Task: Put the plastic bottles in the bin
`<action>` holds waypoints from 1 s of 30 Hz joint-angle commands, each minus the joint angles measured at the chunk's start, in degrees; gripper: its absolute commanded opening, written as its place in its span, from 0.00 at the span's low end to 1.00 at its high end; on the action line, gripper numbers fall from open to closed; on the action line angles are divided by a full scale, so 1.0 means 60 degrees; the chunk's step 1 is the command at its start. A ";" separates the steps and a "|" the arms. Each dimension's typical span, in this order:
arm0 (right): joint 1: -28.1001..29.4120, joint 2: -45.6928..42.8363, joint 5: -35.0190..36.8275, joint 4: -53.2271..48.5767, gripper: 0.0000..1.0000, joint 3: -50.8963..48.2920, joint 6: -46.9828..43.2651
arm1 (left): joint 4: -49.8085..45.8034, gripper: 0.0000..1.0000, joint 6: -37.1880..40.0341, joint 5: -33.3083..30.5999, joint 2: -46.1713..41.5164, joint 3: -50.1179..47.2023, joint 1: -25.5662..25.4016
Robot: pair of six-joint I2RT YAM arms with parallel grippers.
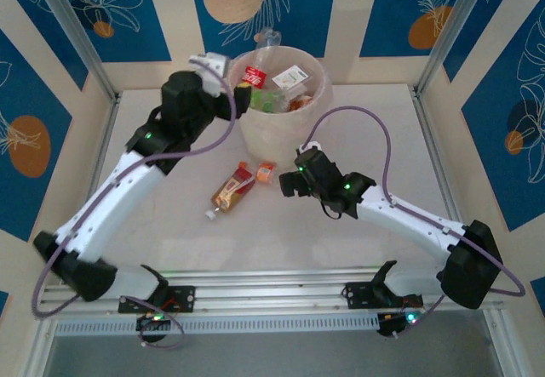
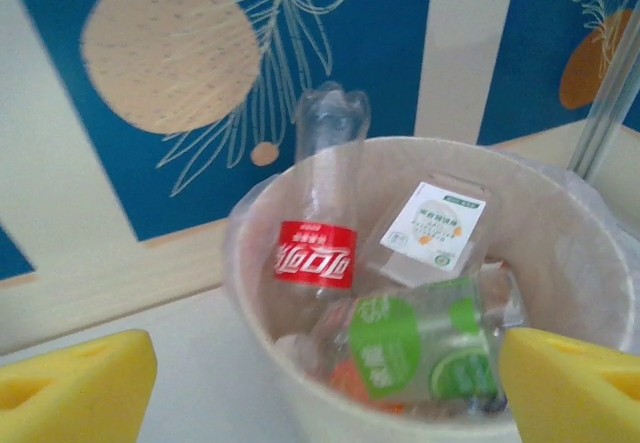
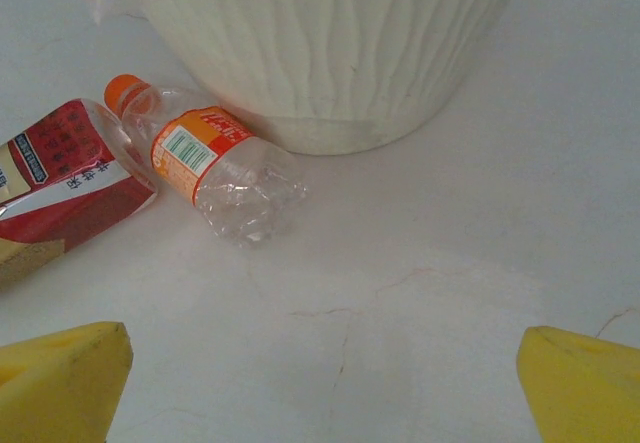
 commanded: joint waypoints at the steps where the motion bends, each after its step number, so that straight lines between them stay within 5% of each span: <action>1: 0.0072 -0.0124 0.0112 0.0068 0.99 0.0282 0.0145 | -0.0442 0.90 -0.0087 -0.0776 -0.0690 -0.1609 -0.0004; 9: 0.0034 -0.0539 0.0772 -0.0947 0.99 0.0509 0.1005 | -0.1072 0.99 -0.0169 0.0192 -0.2173 -0.4672 0.0011; 18: 0.0055 -0.1340 0.1203 -0.1808 0.99 0.0563 0.1519 | -0.2180 1.00 -0.0223 0.0914 -0.1024 -0.5212 0.0012; 30: 0.0085 -0.1615 0.1386 -0.2138 0.99 0.0563 0.1639 | -0.0968 0.99 -0.0530 0.0801 0.1273 -0.5598 0.0026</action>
